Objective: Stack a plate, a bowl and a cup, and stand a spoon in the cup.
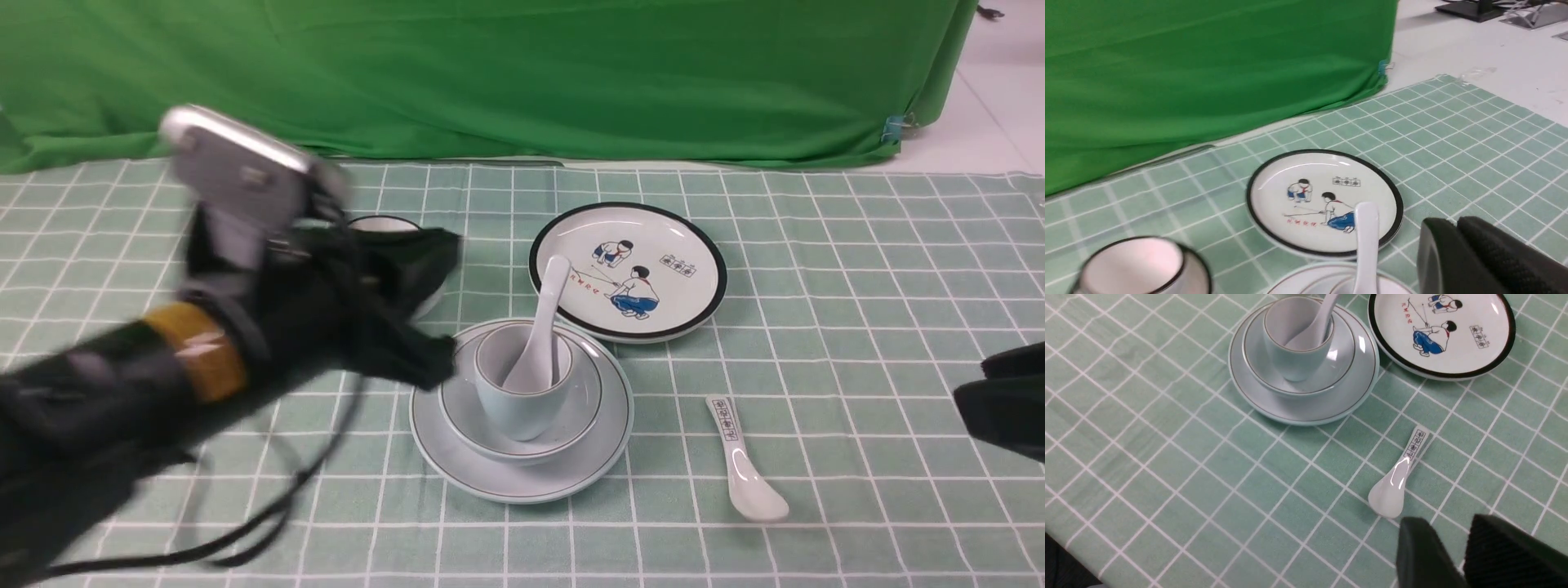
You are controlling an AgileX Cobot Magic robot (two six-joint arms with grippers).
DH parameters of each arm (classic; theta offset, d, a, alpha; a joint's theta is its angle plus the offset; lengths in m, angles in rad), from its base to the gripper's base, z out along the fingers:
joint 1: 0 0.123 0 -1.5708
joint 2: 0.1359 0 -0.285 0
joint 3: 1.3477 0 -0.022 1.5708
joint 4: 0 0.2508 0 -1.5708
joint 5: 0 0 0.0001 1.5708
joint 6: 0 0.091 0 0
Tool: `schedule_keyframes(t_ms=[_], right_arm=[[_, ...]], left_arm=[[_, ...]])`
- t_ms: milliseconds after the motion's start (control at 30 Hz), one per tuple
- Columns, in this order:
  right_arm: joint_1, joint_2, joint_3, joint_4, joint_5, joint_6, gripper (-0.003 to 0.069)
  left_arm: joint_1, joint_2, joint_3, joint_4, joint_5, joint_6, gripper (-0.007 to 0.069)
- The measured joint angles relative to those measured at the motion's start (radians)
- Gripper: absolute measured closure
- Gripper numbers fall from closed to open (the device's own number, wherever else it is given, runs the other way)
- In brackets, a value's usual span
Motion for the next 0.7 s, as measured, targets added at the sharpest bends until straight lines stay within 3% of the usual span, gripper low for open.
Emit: schedule_keyframes(t_ms=[100,267,500,700], right_arm=[[0.0,-0.052,0.0,-0.001,0.026,0.001,0.0532],[0.0,-0.162,0.055,-0.001,0.03,0.03,0.0615],[0.0,-0.235,0.127,-0.002,-0.005,0.099,0.0624],[0.0,-0.239,0.133,-0.002,-0.015,0.161,0.0615]], left_arm=[[0.0,-0.244,0.032,-0.001,0.174,-0.01,0.0616],[0.0,-0.577,0.148,-0.029,0.282,-0.013,0.0615],[0.0,-0.827,0.282,-0.038,0.307,-0.012,0.0615],[0.0,-0.866,0.358,-0.038,0.33,-0.012,0.0613]])
